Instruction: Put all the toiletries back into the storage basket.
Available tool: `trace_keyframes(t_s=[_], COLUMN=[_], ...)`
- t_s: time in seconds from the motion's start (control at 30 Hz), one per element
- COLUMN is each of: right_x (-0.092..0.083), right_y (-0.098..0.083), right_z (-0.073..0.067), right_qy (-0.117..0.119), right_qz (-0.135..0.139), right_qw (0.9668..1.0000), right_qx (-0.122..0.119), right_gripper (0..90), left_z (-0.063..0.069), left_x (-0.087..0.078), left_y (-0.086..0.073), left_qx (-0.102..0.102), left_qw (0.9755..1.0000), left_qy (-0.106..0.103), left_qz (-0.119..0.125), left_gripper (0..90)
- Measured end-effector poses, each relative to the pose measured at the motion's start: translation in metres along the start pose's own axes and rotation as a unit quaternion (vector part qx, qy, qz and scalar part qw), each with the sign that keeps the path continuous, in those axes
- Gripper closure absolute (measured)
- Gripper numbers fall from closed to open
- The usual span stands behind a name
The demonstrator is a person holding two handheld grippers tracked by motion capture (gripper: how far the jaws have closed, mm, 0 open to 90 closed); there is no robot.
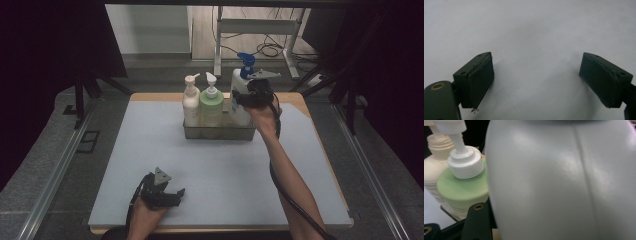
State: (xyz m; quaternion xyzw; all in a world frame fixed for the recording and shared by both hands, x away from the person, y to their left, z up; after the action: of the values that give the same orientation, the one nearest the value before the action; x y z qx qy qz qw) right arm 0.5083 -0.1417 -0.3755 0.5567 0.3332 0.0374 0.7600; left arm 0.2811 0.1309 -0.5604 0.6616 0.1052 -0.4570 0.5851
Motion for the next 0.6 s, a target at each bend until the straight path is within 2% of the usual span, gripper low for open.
trace_keyframes(t_s=[0.6], right_x=[0.014], right_y=[-0.018], right_z=[-0.003], right_qy=[0.011], right_qz=[-0.022], right_qw=[0.9997], right_qx=[0.007], right_gripper=[38.0], left_z=[0.0], left_x=[0.0], left_y=[0.0], left_qx=[0.0], left_qw=[1.0], left_qy=[0.0], left_qz=[0.001], left_gripper=[12.1])
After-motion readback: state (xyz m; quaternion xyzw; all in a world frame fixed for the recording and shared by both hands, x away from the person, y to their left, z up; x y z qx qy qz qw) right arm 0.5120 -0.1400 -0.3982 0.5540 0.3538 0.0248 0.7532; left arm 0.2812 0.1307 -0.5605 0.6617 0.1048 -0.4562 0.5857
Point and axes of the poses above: each handheld gripper's, and its own axes: x roughly forward along the jaws, y roughly out of its top, z roughly to its right, the point moved 5 cm from there along x, roughly forward along the jaws, and after that the axes turned 6 degrees about -x, right-handed, at the moved point
